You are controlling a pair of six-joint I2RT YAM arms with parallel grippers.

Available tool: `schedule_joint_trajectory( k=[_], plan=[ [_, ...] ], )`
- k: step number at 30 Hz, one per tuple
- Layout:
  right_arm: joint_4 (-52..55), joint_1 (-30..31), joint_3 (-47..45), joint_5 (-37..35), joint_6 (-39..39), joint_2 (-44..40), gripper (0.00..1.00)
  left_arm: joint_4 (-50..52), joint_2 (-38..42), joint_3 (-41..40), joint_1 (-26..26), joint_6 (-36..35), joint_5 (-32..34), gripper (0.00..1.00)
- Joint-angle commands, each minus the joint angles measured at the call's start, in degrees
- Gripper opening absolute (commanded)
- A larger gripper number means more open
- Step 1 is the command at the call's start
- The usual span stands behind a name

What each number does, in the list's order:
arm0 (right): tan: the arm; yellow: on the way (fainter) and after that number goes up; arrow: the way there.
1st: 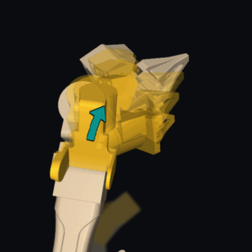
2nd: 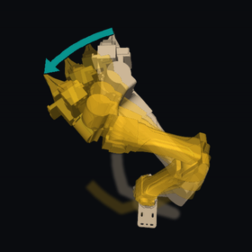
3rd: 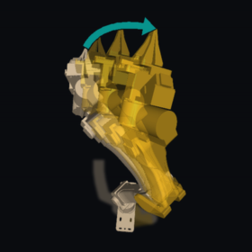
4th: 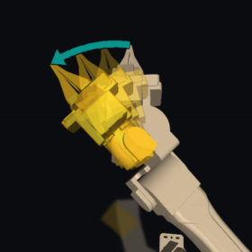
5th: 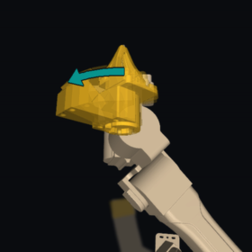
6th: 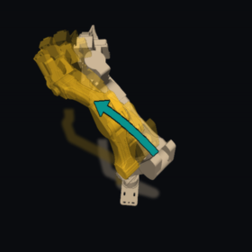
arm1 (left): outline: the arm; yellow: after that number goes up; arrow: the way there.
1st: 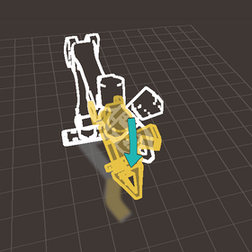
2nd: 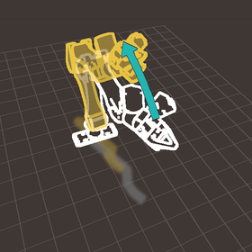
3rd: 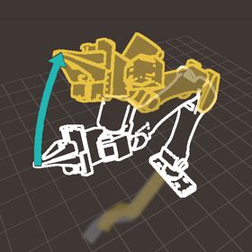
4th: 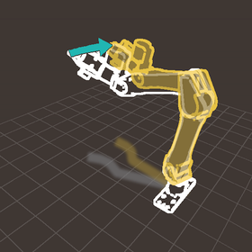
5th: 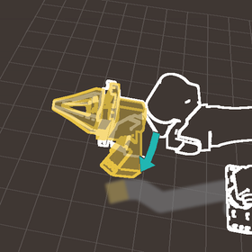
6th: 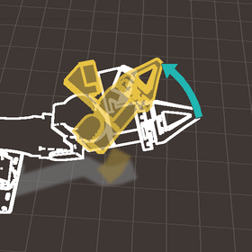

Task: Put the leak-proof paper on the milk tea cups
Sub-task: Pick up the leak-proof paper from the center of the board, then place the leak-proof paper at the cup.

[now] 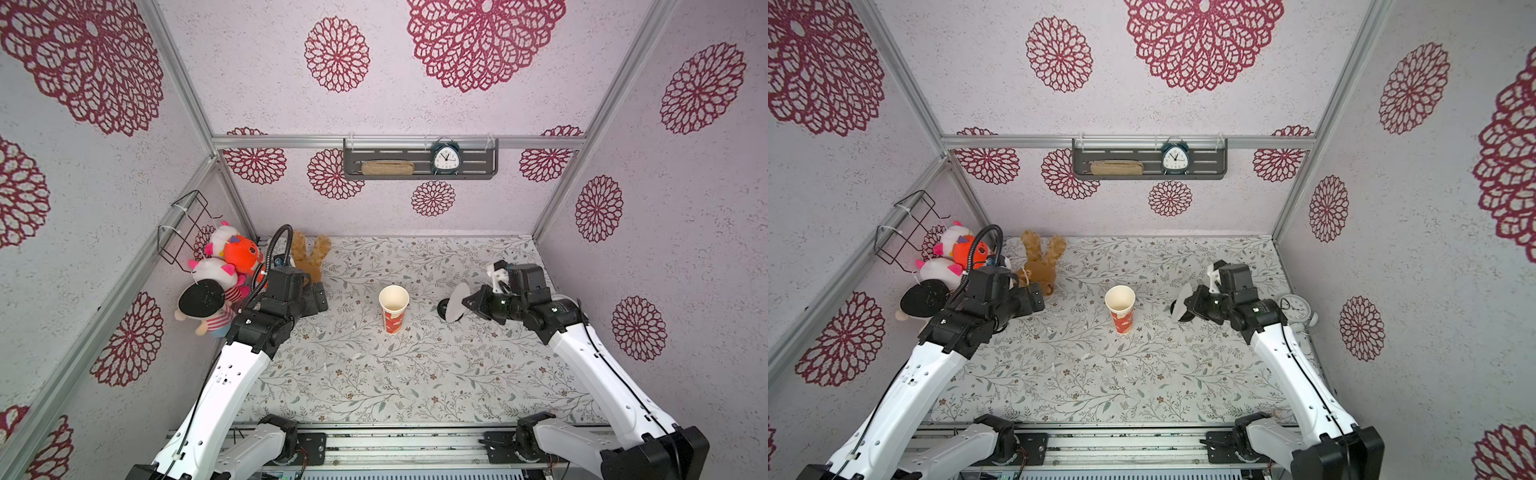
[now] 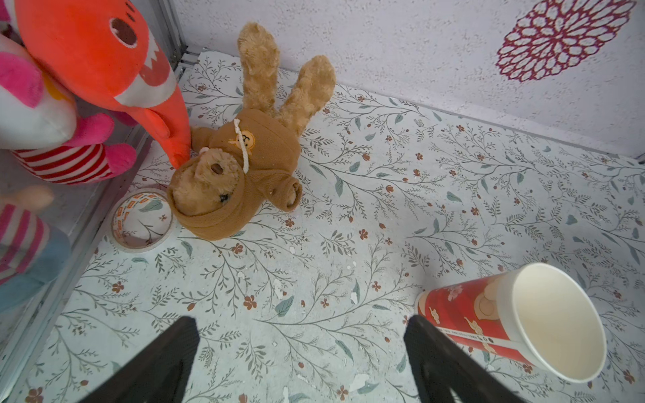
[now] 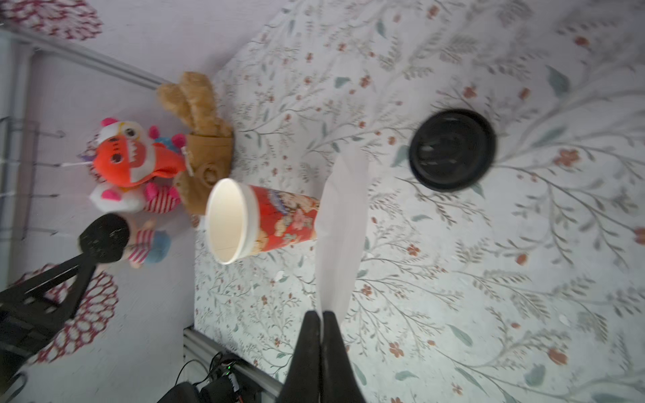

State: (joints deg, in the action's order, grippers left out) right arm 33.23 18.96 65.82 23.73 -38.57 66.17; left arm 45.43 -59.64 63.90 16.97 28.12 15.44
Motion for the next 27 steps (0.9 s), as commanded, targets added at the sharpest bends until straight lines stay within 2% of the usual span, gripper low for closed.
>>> schedule_joint_trajectory(
  k=[1,6,9,14,19,27],
  plan=[
    [-3.86,2.58,7.54,8.91,2.52,3.77,0.0,-1.91,0.69,0.17,0.61,0.66,-2.7,0.97],
    [-15.3,6.09,12.13,16.25,-3.27,10.31,0.0,-2.1,0.74,0.68,0.59,0.86,-3.68,0.97],
    [-21.23,8.04,12.26,17.8,-6.44,13.88,0.0,-1.84,0.67,1.05,0.6,0.71,-3.33,0.97],
    [-28.98,10.47,8.92,16.64,-11.19,18.07,0.0,-1.19,0.61,1.4,0.61,0.32,-2.63,0.97],
    [-36.39,10.83,1.35,14.88,-16.42,20.16,0.0,-0.88,0.27,1.58,0.61,0.09,-2.37,0.97],
    [-41.45,10.88,-5.69,12.67,-18.51,21.28,0.0,-0.18,0.23,1.76,0.6,-0.39,-1.91,0.97]
  ],
)
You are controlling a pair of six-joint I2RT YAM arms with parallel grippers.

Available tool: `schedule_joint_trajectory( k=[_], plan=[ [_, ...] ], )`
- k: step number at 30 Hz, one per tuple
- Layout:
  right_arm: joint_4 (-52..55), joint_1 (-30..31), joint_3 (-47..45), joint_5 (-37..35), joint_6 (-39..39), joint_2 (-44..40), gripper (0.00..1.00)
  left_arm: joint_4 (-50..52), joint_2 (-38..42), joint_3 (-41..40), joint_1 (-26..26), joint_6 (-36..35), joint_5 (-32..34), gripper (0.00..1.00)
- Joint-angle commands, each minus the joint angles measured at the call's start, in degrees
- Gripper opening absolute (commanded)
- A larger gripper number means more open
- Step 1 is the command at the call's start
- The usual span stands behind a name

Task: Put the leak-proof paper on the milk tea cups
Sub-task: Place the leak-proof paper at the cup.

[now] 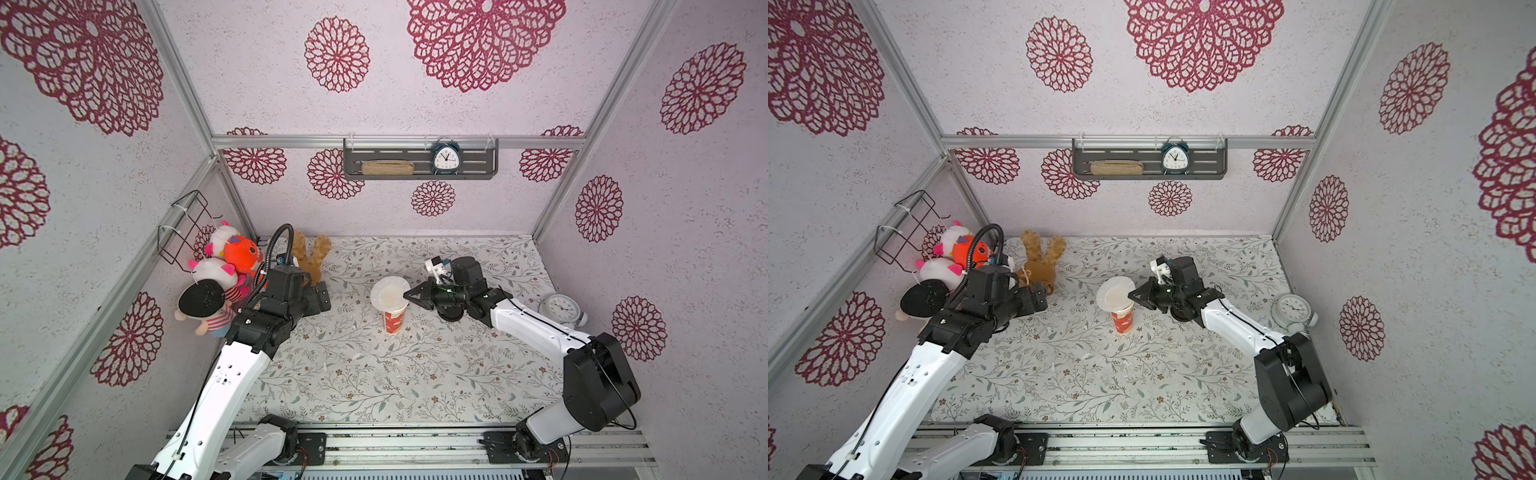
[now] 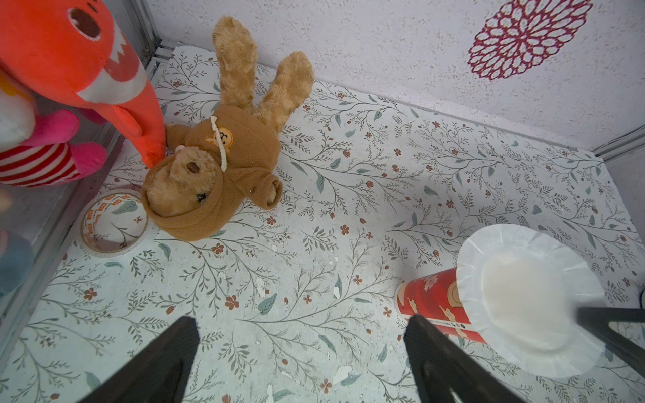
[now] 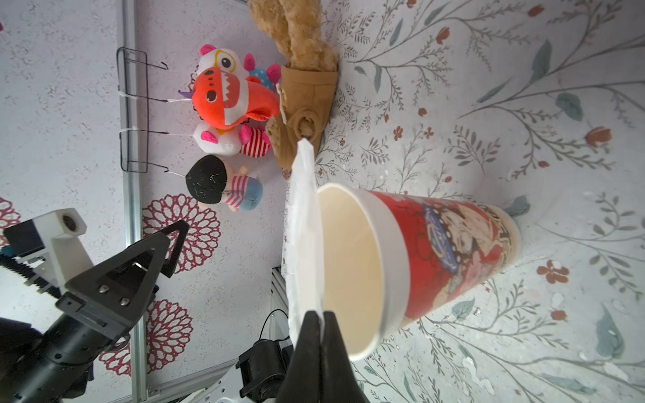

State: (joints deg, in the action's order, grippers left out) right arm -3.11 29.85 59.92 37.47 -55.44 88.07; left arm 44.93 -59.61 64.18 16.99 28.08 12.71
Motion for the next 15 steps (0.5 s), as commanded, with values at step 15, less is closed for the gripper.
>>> schedule_joint_trajectory(
  k=[15],
  plan=[
    [-3.02,-0.04,-2.59,-3.02,-2.0,-4.63,0.0,0.96,0.95,1.3,0.58,-0.43,1.44,0.97]
  ],
)
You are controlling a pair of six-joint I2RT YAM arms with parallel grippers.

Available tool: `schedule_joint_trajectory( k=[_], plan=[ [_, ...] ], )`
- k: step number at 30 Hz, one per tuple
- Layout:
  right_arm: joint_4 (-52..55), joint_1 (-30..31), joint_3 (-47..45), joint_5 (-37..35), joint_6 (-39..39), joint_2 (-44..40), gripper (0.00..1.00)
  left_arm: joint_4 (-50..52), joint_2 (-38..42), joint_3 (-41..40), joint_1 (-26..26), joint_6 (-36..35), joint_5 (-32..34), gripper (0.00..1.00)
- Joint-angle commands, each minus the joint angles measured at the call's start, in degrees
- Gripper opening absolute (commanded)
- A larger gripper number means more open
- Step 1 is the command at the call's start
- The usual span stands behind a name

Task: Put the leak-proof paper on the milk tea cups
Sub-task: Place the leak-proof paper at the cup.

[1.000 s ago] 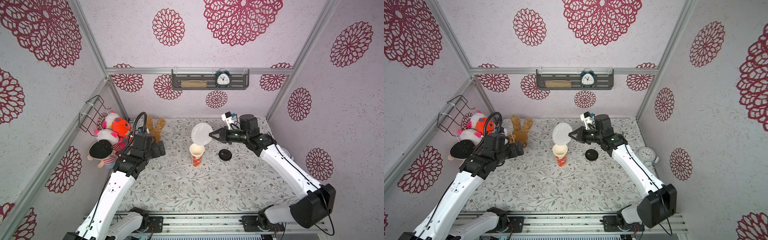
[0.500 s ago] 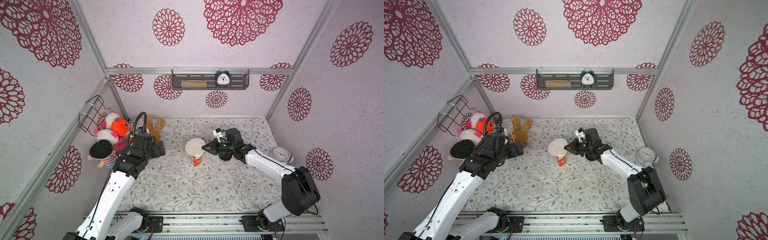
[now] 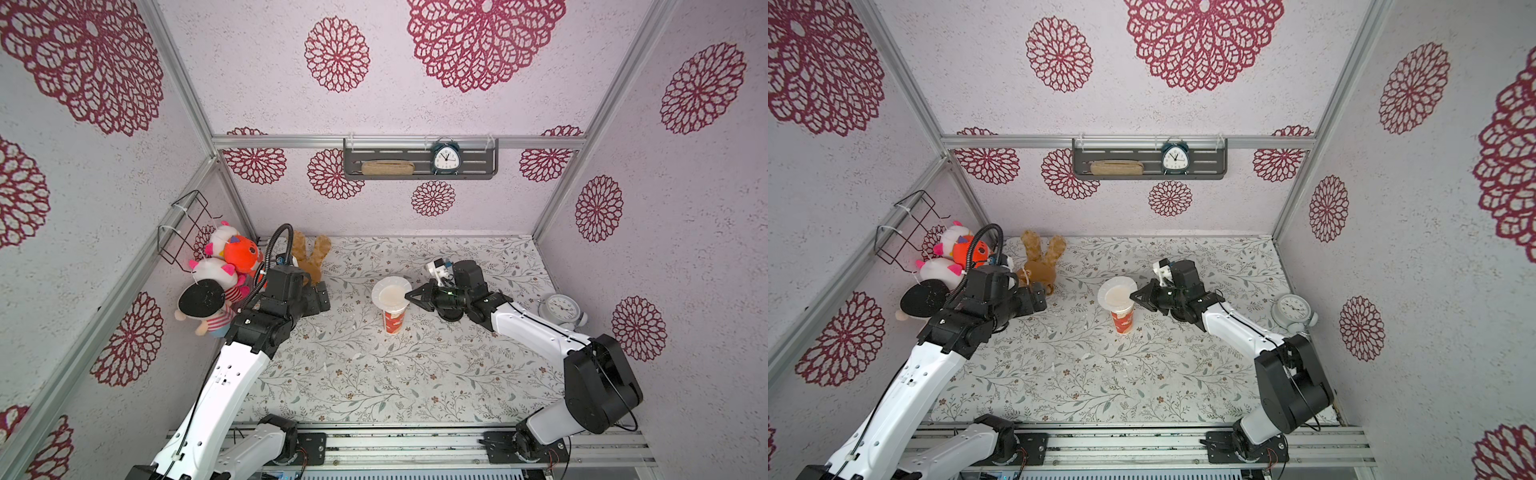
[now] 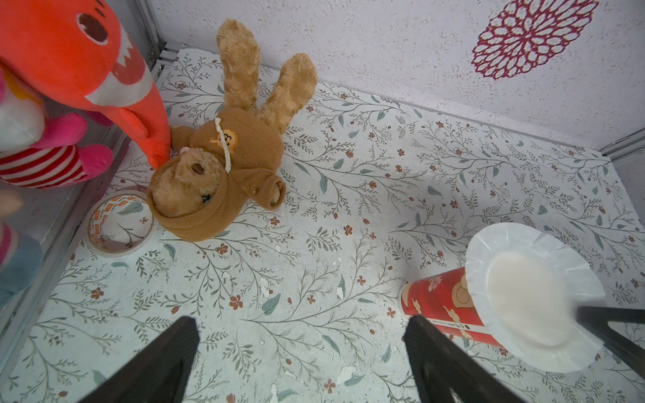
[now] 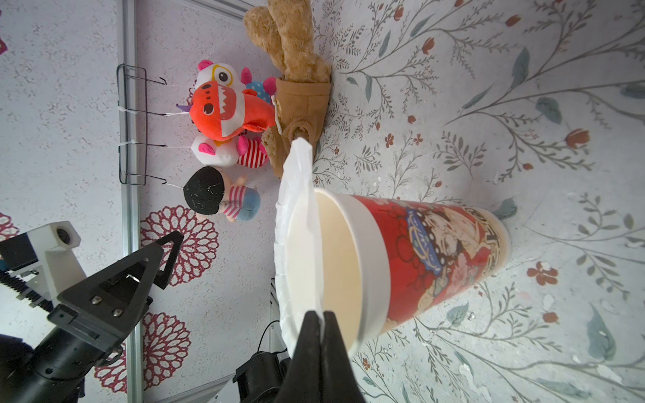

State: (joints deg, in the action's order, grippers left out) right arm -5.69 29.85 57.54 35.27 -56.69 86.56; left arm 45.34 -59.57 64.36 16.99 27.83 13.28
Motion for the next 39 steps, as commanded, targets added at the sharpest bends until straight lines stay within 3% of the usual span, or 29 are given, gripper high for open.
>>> schedule_joint_trajectory(
  k=[1,19,31,37,39],
  plan=[
    [-0.35,-0.03,-0.47,-0.89,-0.87,-3.37,0.0,0.54,0.93,1.12,0.58,-0.21,0.87,0.97],
    [-2.12,0.31,-2.39,-0.25,-2.35,-2.41,0.03,0.74,1.39,0.81,0.56,-0.21,1.05,0.97],
    [-2.12,0.7,-1.55,-0.02,-2.21,-1.04,0.17,0.67,1.21,0.77,0.58,-0.23,1.05,0.97],
    [-2.04,0.74,-1.21,0.2,-2.1,-1.75,0.3,0.71,1.39,0.84,0.54,-0.19,1.14,0.97],
    [-2.04,0.84,-0.79,0.41,-1.82,-1.84,0.39,0.63,1.37,0.86,0.57,-0.18,1.14,0.97]
  ],
)
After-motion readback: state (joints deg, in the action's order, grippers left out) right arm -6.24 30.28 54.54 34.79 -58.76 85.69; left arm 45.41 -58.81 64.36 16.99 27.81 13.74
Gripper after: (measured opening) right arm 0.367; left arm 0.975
